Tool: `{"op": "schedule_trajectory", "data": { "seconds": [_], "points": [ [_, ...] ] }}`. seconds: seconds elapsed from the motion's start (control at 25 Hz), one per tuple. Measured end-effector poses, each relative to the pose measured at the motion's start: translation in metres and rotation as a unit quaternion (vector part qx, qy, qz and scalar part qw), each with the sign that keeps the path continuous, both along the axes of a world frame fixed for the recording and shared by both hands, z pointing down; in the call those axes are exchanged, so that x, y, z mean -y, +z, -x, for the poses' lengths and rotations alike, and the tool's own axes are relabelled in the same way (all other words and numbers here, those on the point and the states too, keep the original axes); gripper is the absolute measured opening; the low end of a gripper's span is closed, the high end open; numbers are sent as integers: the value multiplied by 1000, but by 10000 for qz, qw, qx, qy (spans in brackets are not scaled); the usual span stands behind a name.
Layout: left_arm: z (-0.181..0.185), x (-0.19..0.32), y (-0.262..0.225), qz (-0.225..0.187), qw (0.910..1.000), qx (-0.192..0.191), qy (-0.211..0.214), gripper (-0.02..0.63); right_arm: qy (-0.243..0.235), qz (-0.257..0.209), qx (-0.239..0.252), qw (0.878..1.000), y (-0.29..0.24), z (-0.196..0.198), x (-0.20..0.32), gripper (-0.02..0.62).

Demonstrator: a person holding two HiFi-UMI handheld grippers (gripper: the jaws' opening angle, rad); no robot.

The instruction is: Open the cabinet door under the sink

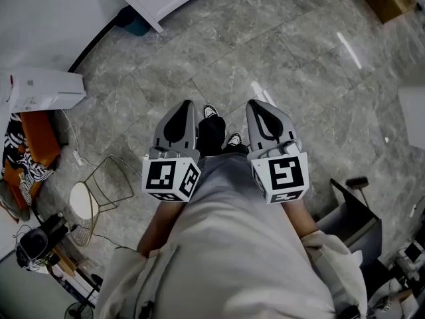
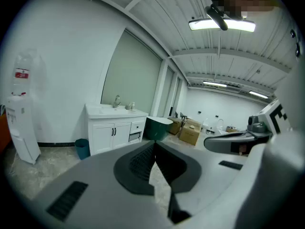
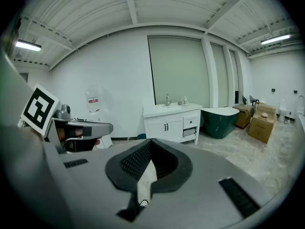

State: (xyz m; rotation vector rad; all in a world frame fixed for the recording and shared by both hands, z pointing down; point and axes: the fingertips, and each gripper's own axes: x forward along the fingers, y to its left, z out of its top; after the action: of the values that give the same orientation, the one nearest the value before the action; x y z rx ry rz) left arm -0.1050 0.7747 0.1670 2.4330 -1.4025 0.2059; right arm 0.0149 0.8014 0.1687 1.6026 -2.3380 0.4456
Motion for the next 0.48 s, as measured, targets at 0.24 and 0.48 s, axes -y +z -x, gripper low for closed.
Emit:
{"op": "schedule_trajectory", "data": {
  "seconds": [0.24, 0.48],
  "points": [
    [7, 3, 10, 98, 9999, 84, -106, -2, -42, 166, 96, 9998, 11, 5, 2, 7],
    [10, 33, 21, 265, 9996, 24, -108, -2, -147, 252, 227, 9993, 15, 16, 32, 6]
  ]
}}
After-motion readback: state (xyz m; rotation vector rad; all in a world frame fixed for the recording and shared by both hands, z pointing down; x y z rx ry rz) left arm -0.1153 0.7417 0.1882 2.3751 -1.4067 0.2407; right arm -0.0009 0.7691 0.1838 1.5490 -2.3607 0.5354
